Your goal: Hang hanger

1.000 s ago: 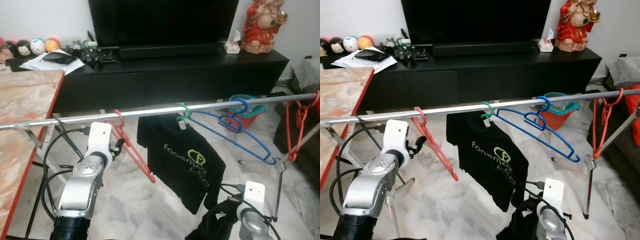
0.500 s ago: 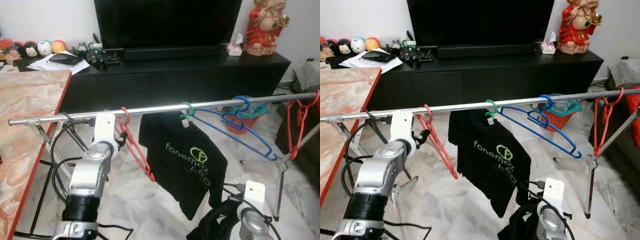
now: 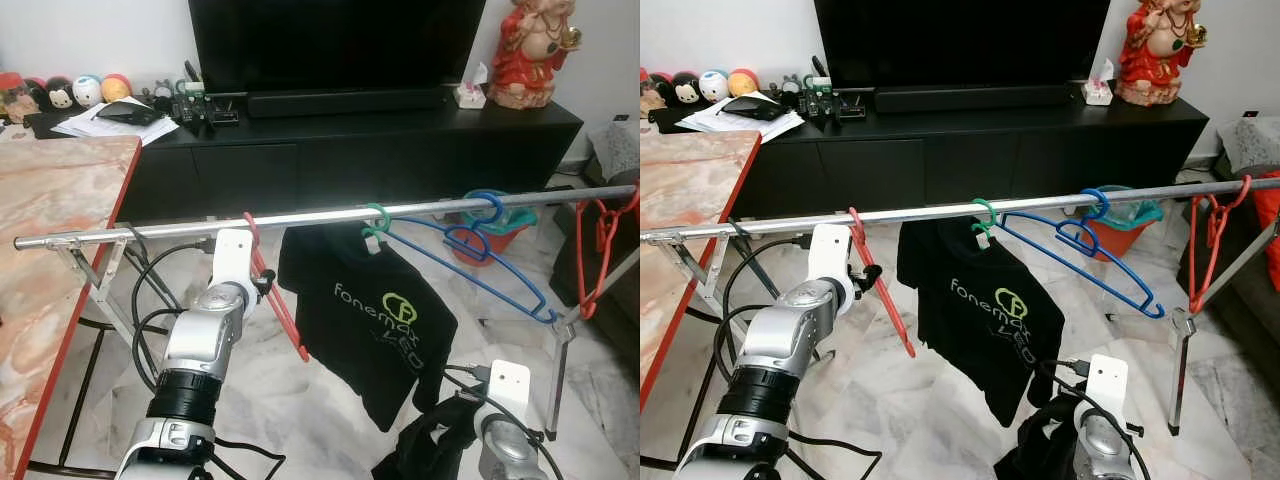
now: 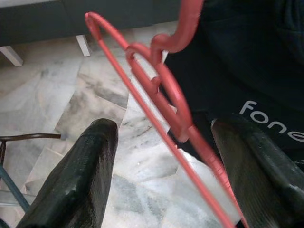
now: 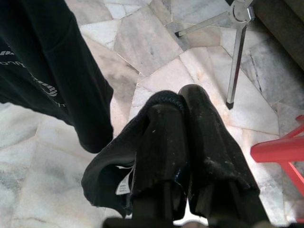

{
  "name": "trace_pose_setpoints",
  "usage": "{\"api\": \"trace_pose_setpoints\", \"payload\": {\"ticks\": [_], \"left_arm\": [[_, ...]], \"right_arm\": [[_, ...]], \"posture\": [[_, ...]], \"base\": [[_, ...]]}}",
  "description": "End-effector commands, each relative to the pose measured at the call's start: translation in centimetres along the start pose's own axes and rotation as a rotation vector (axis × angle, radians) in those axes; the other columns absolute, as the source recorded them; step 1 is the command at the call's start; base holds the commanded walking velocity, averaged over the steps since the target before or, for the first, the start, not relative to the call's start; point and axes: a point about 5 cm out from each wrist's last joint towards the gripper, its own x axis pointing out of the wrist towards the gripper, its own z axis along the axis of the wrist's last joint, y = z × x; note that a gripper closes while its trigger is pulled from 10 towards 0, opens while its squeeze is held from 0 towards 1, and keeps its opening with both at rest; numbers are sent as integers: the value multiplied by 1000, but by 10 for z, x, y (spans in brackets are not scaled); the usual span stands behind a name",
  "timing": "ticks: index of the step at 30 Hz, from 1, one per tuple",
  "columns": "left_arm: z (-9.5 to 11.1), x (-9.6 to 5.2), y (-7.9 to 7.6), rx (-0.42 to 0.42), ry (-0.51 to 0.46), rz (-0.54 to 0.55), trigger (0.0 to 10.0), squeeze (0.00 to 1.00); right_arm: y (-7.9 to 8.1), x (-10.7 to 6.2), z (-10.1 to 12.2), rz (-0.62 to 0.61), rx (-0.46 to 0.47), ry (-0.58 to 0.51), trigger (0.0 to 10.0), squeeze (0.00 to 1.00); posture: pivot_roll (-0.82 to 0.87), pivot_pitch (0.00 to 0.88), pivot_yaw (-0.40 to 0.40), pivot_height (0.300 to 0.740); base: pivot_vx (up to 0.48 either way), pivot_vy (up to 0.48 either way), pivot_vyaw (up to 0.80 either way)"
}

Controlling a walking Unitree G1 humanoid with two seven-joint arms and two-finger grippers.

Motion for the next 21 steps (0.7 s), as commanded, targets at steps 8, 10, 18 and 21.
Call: {"api": "trace_pose_setpoints", "payload": {"ticks": [8,10,18,21], "left_arm": [[8,6,-16,5,-11,-47,10000,0],[9,9,-16,2,-7,-36,10000,0],[11,23,-10,35,5,-1,10000,0],[11,27,-7,44,6,5,10000,0]], "right_arm": [[-1,3,10,4,-6,-25,10000,0],[-1,3,10,4,-6,-24,10000,0],[-2,3,9,3,-4,-22,10000,0],[-2,3,9,4,-5,-21,10000,0]], "posture": [[-85,0,-42,740],[-89,0,-41,740],[-87,0,-41,740],[-90,0,-41,740]], "base": [[0,0,0],[0,0,0],[0,0,0],[0,0,0]]}}
